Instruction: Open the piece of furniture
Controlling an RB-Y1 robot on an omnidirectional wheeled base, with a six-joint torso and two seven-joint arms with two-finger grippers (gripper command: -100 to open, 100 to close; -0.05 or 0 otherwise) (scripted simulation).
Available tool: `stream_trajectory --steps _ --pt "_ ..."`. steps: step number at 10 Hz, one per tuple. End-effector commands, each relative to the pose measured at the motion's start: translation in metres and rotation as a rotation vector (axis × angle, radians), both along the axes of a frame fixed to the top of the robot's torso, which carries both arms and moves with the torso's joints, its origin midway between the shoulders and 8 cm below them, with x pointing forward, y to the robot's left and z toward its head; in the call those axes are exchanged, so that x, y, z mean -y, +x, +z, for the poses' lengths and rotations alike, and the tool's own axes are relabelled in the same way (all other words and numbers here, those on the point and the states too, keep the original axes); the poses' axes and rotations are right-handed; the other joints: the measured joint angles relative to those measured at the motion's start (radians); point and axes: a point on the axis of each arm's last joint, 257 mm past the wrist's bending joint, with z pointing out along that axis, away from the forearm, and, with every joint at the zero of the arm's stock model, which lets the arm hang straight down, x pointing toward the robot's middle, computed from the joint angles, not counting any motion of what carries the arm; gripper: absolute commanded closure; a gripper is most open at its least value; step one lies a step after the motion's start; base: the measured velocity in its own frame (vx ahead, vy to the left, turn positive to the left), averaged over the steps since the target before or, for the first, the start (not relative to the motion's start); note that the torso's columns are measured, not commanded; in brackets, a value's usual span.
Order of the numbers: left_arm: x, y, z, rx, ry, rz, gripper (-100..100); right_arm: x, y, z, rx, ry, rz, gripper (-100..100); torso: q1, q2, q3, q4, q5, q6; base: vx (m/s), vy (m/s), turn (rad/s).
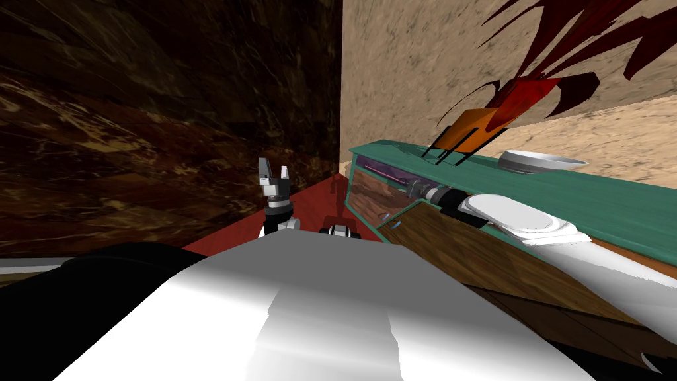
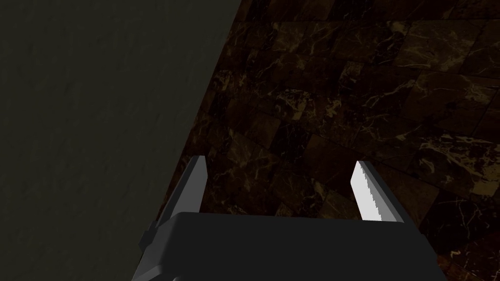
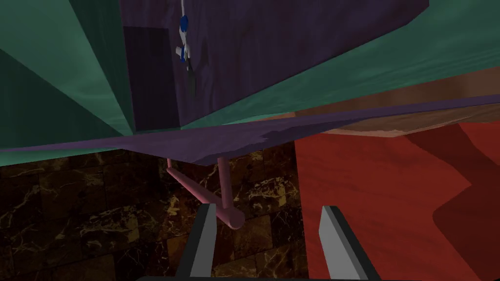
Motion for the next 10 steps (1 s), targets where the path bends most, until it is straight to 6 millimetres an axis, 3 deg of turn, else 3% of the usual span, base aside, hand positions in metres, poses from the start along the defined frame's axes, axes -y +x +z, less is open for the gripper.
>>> stream_trajectory --steps 1,5,6,10 --pt "0.0 0.0 0.0 0.0 0.0 0.0 0 -0.004 -0.001 0.003 0.0 -0.002 0.009 100 0.001 -0.001 0.0 -0.006 -0.004 0.003 -0.122 0.129 -0.053" --pt "0.0 0.0 0.0 0.0 0.0 0.0 0 -0.009 0.001 0.012 0.015 -0.004 0.022 100 -0.005 -0.004 -0.002 -0.005 -0.004 0.004 -0.116 0.123 -0.033" --pt "0.0 0.0 0.0 0.0 0.0 0.0 0 -0.011 0.003 0.028 0.011 -0.005 0.034 -100 -0.007 -0.007 -0.004 -0.003 -0.002 0.002 -0.01 0.036 -0.055" --pt "0.0 0.0 0.0 0.0 0.0 0.0 0 -0.016 0.007 0.07 0.011 -0.014 0.056 -100 0.004 -0.002 -0.002 0.001 0.003 0.0 0.015 0.029 -0.059"
